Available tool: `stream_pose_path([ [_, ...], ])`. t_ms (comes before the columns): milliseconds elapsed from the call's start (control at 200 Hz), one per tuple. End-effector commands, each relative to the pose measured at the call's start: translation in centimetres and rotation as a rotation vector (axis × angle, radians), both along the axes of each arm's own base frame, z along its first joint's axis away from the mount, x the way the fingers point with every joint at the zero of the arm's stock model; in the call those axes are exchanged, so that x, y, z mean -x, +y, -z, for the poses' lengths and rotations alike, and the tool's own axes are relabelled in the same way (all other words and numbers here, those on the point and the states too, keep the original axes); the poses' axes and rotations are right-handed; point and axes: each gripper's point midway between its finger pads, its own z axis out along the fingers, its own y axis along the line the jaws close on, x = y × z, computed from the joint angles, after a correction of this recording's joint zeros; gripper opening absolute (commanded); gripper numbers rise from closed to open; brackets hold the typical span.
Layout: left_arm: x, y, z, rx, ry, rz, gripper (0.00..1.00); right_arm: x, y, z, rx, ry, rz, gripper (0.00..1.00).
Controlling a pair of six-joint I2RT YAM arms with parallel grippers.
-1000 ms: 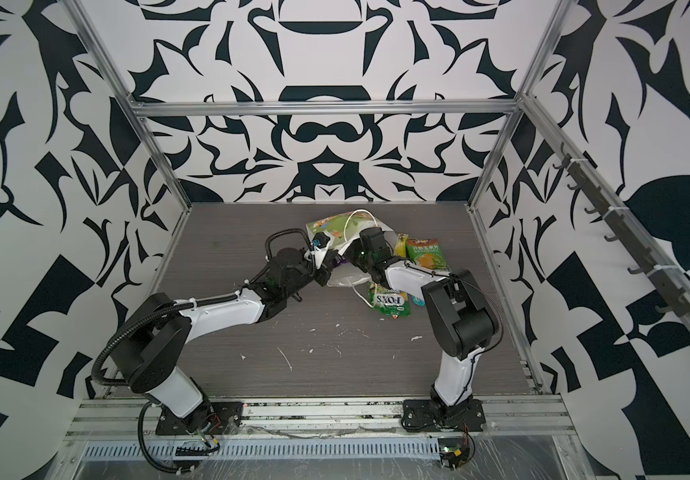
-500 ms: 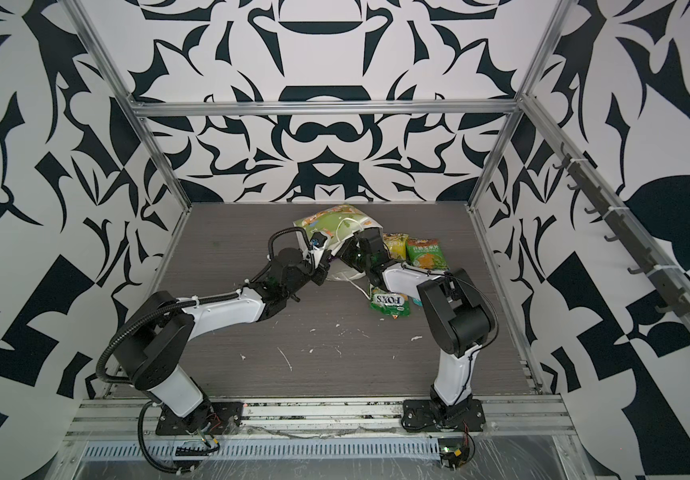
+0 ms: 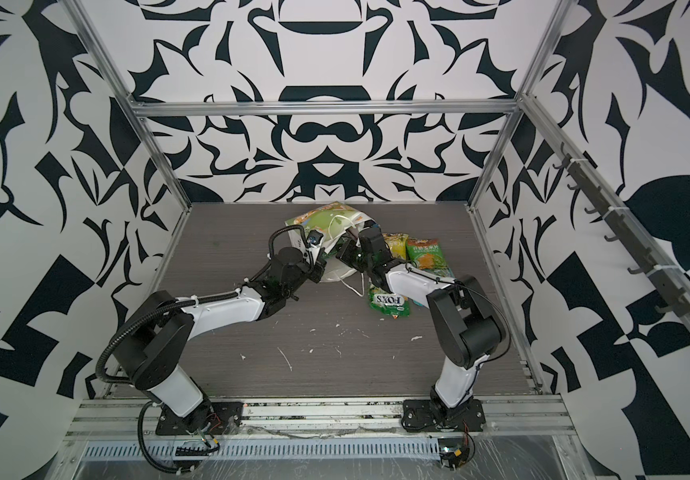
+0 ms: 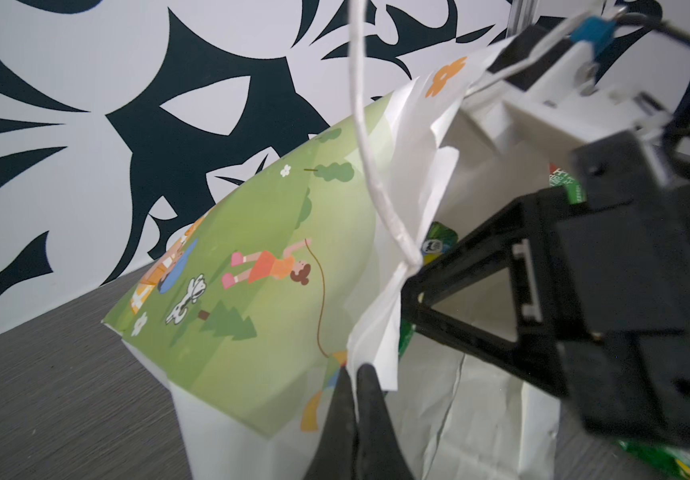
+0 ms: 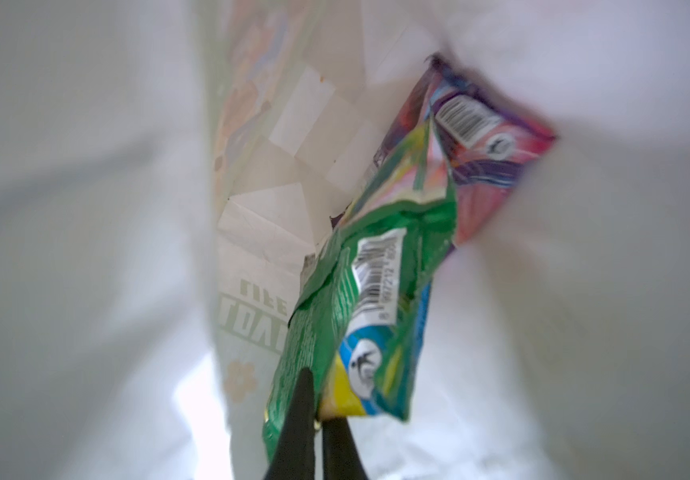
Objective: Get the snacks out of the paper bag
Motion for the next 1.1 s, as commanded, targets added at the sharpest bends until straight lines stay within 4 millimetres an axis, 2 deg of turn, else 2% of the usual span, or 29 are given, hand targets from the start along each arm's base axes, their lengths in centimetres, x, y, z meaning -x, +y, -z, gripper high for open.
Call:
stream_pose_path([
  [0,-0.7,0.9,-1.8,0.027,-0.018,-0.045,0.0,-0.2,-0.1,-2.9,0.008,-0.104,-0.015,0.0],
  [200,-0.3,0.8,-2.9,0.034,-0.025,-0.026,0.0,-0.5,0.7,-3.7,-0.044,-0.12,-0.035,0.0],
  [310,-0.4,1.2,-3.0,0.017,-0.024,-0.041,0.0,0.2,0.5,-5.3,-0.056,-0.131,-0.039,0.0],
  [375,-0.4,1.3,-2.9,0.019,-0.024,-0.044,0.0,0.9,0.0,-5.4,-0.045,-0.119,-0.031,0.0],
  [475,-0.5,1.3,-2.7,0.023,-0.019,-0.048,0.0,2.2,-0.9,-5.1,-0.012,-0.102,-0.031,0.0],
  [695,-0.8,1.0,-2.6,0.025,-0.015,-0.044,0.0,4.6,-2.9,-2.8,0.11,-0.061,-0.032,0.0],
  [965,-0.8,1.0,-2.9,0.022,-0.018,-0.041,0.0,6.2,-4.0,-4.3,0.148,-0.112,-0.052,0.0],
  [1095,-0.8,1.0,-2.9,0.026,-0.017,-0.044,0.0,6.5,-4.6,-4.2,0.172,-0.112,-0.05,0.0],
])
